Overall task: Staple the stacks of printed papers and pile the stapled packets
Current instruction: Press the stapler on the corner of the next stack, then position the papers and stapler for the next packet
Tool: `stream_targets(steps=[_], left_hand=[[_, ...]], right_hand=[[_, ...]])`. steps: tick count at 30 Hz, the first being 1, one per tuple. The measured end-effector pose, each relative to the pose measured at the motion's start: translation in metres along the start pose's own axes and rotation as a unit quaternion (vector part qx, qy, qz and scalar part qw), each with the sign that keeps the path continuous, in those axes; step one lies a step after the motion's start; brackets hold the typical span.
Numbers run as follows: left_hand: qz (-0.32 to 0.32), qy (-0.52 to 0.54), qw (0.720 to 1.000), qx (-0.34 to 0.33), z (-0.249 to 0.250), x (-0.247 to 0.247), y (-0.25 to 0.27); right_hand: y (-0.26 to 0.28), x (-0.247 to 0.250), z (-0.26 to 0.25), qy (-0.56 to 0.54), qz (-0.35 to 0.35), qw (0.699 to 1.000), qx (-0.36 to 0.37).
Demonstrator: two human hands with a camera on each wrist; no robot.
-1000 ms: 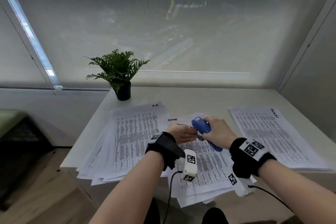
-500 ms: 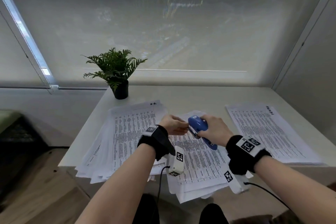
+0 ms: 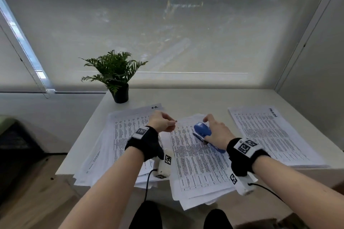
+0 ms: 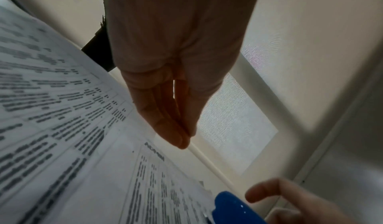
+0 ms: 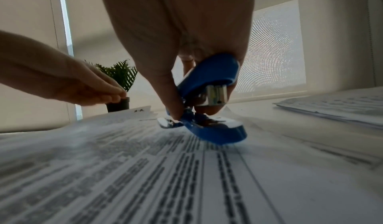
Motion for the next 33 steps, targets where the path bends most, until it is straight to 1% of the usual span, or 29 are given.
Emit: stream_targets(steps=[4, 5, 7, 8, 9, 11, 13, 17, 19, 23, 25, 27, 29, 30, 31, 32, 33], left_hand=[[-0.023, 0.013, 0.999, -0.044, 0.005, 0.002, 0.02], [-0.034, 0.023, 0.998, -0.055, 0.007, 0.0, 0.028], [-0.06, 0.052, 0.994, -0.073, 0.01, -0.007, 0.041], [-0.076, 0.061, 0.992, -0.079, 0.012, -0.011, 0.048], [-0.092, 0.066, 0.99, -0.085, 0.014, -0.015, 0.054], [-0.128, 0.079, 0.984, -0.092, 0.018, -0.023, 0.067], [-0.155, 0.079, 0.98, -0.098, 0.023, -0.03, 0.079], [-0.21, 0.069, 0.971, -0.09, 0.025, -0.047, 0.104], [-0.236, 0.043, 0.967, -0.083, 0.023, -0.06, 0.117], [-0.289, -0.007, 0.956, -0.056, 0.012, -0.102, 0.145], [-0.3, -0.03, 0.952, -0.042, 0.008, -0.126, 0.153], [-0.302, -0.066, 0.95, -0.042, 0.007, -0.149, 0.161], [-0.288, -0.108, 0.95, -0.05, 0.012, -0.167, 0.169], [-0.267, -0.148, 0.949, -0.073, 0.017, -0.173, 0.168], [-0.23, -0.209, 0.944, -0.114, 0.022, -0.176, 0.165], [-0.181, -0.287, 0.927, -0.161, 0.028, -0.175, 0.159], [-0.137, -0.346, 0.906, -0.201, 0.034, -0.172, 0.152]], right_hand=[[-0.001, -0.005, -0.002, 0.023, -0.026, 0.999, -0.001], [0.0, -0.005, -0.006, 0.034, -0.017, 0.999, 0.012], [0.005, 0.004, -0.016, 0.038, 0.053, 0.996, 0.06], [0.01, 0.01, -0.023, 0.011, 0.088, 0.992, 0.089], [0.016, 0.016, -0.03, -0.041, 0.108, 0.987, 0.111], [0.031, 0.023, -0.04, -0.159, 0.11, 0.971, 0.141], [0.047, 0.028, -0.042, -0.205, 0.111, 0.961, 0.152], [0.081, 0.03, -0.029, -0.2, 0.136, 0.959, 0.151], [0.101, 0.029, -0.018, -0.19, 0.144, 0.959, 0.154], [0.151, 0.02, 0.013, -0.136, 0.162, 0.966, 0.147], [0.175, 0.011, 0.029, -0.1, 0.182, 0.969, 0.131], [0.193, 0.002, 0.043, -0.069, 0.209, 0.968, 0.12], [0.205, 0.001, 0.055, -0.056, 0.219, 0.97, 0.09], [0.211, 0.005, 0.06, -0.047, 0.225, 0.97, 0.077], [0.216, 0.011, 0.065, -0.042, 0.229, 0.97, 0.069], [0.221, 0.016, 0.072, -0.053, 0.224, 0.971, 0.062], [0.225, 0.02, 0.081, -0.089, 0.2, 0.974, 0.052]])
Point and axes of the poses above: each hand's wrist, its own y-axis away from the middle knuckle, its own x-axis out of the back of the hand, z = x × y, the point moved 3 cm from there along -y, towards the middle knuckle, and after that the axes turned 7 degrees about x, right-handed, at the moved point
